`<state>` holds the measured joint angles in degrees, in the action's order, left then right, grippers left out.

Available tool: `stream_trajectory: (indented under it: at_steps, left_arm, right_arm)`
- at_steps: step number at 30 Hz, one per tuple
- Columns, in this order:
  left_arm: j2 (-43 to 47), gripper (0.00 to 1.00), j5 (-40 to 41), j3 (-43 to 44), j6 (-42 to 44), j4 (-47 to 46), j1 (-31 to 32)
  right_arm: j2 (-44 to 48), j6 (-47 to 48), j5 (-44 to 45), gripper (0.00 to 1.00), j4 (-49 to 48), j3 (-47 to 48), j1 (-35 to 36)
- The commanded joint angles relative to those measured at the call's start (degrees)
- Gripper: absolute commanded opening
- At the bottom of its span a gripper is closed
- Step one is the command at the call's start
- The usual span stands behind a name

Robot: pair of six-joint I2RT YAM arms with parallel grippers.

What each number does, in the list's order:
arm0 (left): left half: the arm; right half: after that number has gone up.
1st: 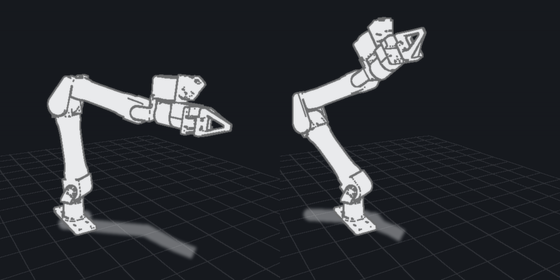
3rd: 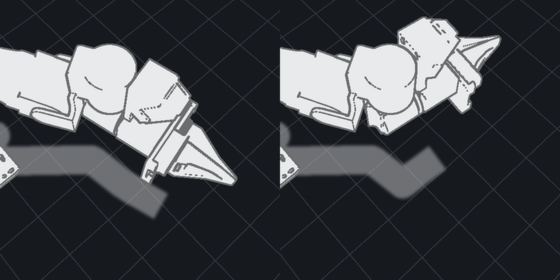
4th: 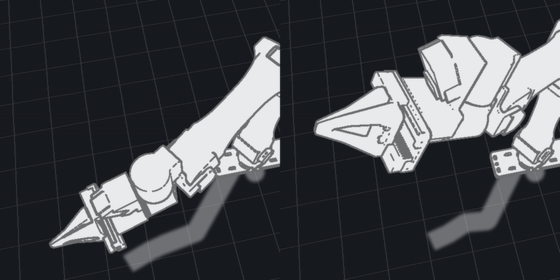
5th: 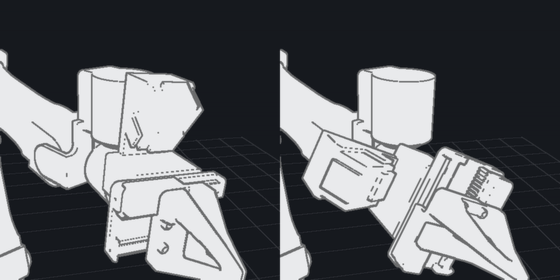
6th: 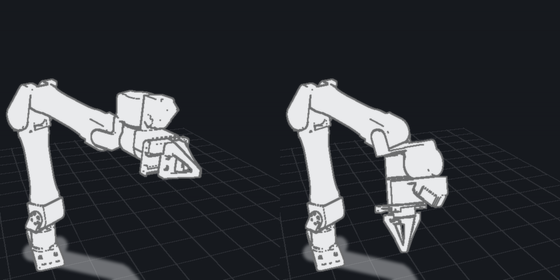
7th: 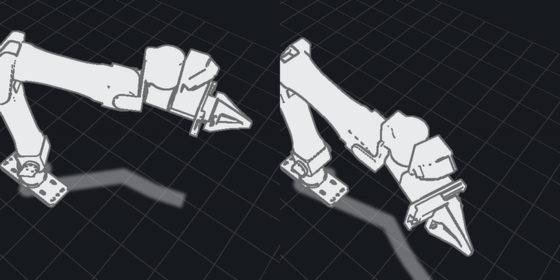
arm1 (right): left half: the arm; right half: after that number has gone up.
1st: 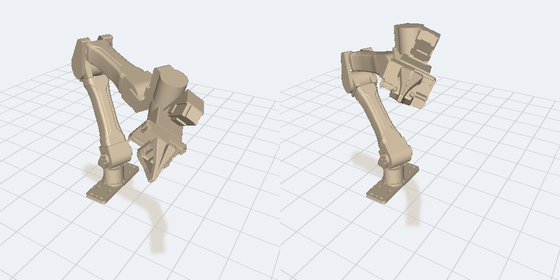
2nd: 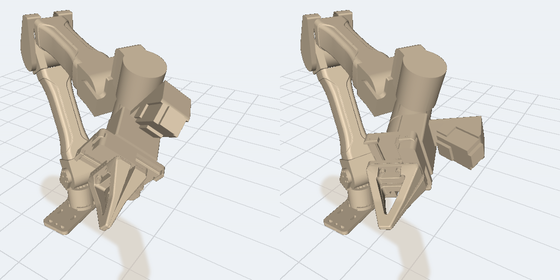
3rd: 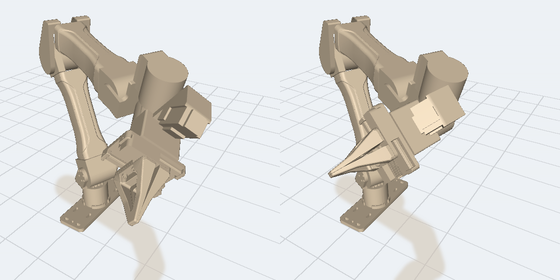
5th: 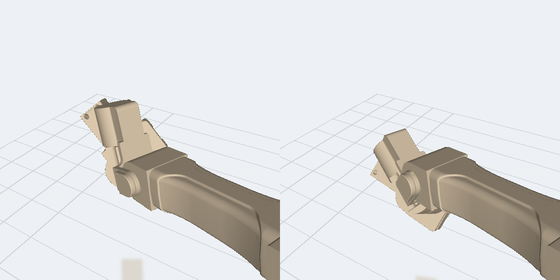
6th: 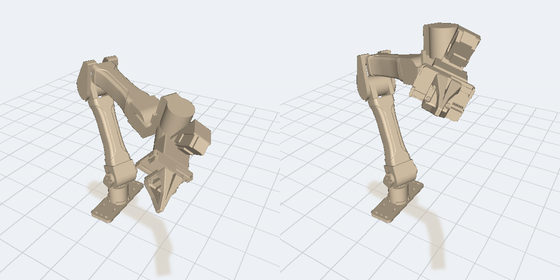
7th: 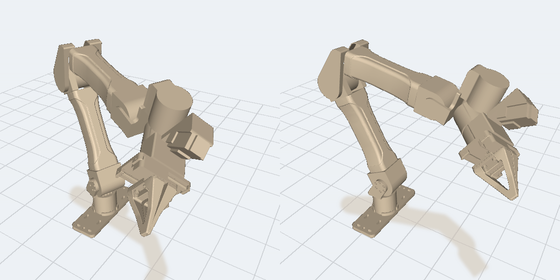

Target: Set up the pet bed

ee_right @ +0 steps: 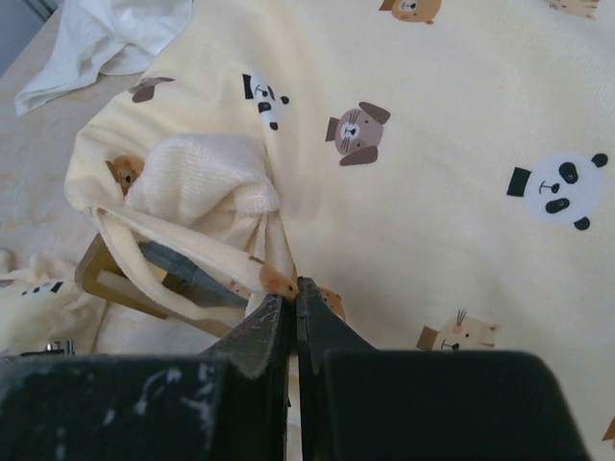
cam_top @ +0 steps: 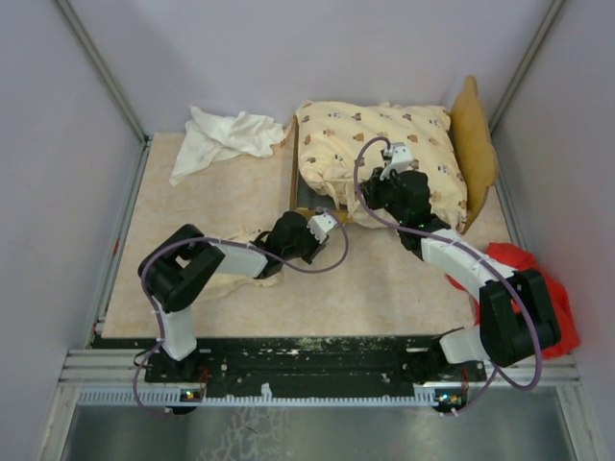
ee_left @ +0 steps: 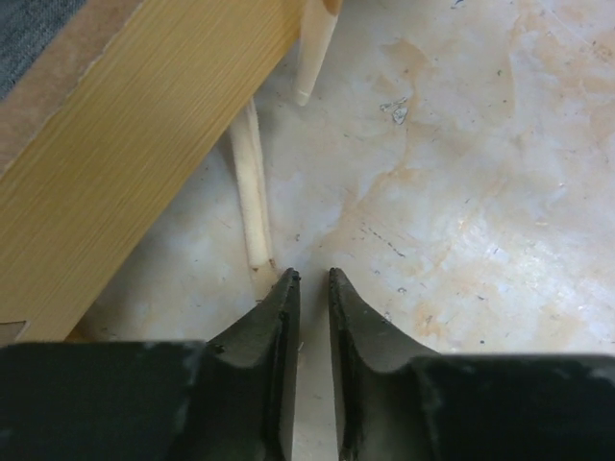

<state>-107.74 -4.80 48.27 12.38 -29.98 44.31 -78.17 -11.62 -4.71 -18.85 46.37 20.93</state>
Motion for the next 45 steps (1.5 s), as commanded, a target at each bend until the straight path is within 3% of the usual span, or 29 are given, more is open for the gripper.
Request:
stream_trajectory:
  at_steps: [1,3,7,11,12,16,19,23,32,37,38,41,42,45]
  left_arm:
    - [1.0,0.11,2.8,-2.2,-0.7,2.6,-0.2]
    - [3.4,0.0,1.3,-3.6,-2.0,2.6,-0.1]
    - [9.7,0.0,-6.0,-7.0,-7.0,2.5,0.3]
    - [11.4,0.0,-7.3,-7.0,-8.4,4.6,0.4]
    - [11.2,0.01,-6.0,-6.7,-7.7,4.5,0.4]
    - [8.5,0.27,-0.1,-4.1,-3.4,4.4,0.2]
    - [6.0,0.37,3.1,-0.9,-1.0,4.9,-0.5]
    - [3.9,0.43,4.3,1.1,0.6,4.8,-1.4]
    - [2.1,0.42,-1.1,-0.6,-3.1,6.0,-1.2]
    - [1.3,0.38,-0.2,-2.0,-5.3,7.9,-0.2]
    - [0.9,0.34,0.5,-1.6,-5.7,9.0,-0.2]
    - [0.9,0.06,1.9,-0.2,-6.3,12.8,-0.2]
    - [1.7,0.01,2.2,-0.4,-6.7,13.6,-0.2]
    - [6.0,0.0,2.6,-2.3,-8.0,14.2,-0.2]
  right_arm:
    - [1.8,-0.7,-0.7,0.0,-3.4,-0.2,-0.5]
    - [2.3,-0.7,-0.5,0.0,-3.3,-0.4,-0.5]
    - [3.2,-0.4,-0.2,0.0,-2.6,-0.3,-0.5]
    - [3.5,-0.4,-0.3,0.0,-2.7,-0.5,-0.5]
    - [3.5,-0.5,-0.4,0.0,-2.8,-0.6,-0.5]
    - [3.9,-0.7,-0.5,0.0,-3.2,-1.6,-0.5]
    - [4.2,-0.7,-0.6,0.0,-3.0,-1.7,-0.5]
    - [4.5,-0.5,-0.6,0.0,-2.9,-1.6,-0.5]
    - [4.3,0.2,-0.4,0.0,-1.9,-0.8,-0.5]
    - [4.3,-0.1,-0.8,0.0,-2.8,-2.0,-0.5]
    - [4.4,-0.2,-0.8,0.0,-2.7,-2.2,-0.5]
    - [4.8,-0.4,-0.8,0.0,-2.6,-2.6,-0.5]
    - [5.0,-0.6,-1.1,0.0,-2.5,-2.7,-0.5]
    - [5.6,-2.7,-4.1,0.0,-1.2,-3.7,-0.4]
